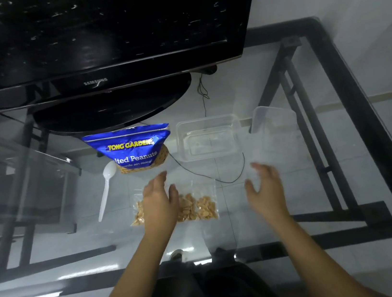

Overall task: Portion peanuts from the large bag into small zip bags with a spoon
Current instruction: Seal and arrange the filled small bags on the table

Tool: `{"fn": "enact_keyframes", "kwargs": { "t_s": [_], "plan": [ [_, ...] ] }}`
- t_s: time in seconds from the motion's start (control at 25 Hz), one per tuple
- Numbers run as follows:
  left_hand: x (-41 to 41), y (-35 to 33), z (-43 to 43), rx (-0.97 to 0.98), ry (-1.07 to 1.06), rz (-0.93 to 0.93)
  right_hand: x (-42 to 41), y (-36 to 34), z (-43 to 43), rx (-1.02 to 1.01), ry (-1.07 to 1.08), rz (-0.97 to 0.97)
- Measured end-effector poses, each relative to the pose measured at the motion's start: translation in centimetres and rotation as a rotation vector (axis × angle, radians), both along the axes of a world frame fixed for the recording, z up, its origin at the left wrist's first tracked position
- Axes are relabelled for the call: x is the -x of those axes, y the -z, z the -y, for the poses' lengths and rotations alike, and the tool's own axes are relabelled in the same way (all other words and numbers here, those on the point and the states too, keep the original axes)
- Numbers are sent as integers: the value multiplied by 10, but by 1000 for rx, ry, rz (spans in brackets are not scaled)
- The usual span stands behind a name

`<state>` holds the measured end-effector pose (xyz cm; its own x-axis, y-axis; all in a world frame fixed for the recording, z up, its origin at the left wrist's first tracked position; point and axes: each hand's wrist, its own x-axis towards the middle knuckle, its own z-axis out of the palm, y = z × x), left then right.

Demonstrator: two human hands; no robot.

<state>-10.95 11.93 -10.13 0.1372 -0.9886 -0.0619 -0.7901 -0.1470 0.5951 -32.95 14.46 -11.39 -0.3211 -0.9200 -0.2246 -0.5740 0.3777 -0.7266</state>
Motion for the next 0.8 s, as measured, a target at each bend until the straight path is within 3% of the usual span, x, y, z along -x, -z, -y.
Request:
{"fn": "enact_keyframes", "kwargs": {
  "t_s": [0.08, 0.2, 0.44, 0.68, 0.8],
  "plan": [
    [-11, 2, -25, -44, -10, 101, -35, 6, -15, -57, -158, 96],
    [-13, 13, -39, -112, 13, 176, -65, 16, -23, -79, -228, 130],
    [-6, 12, -22, -289, -221, 52, -74, 23, -20, -77, -265, 101],
    [12, 18, -20, -196, -34, 168, -67, 24, -21, -91, -250, 87],
    [29, 14, -23, -154, 16, 64, -55, 24, -21, -96, -218, 64]
  ]
}}
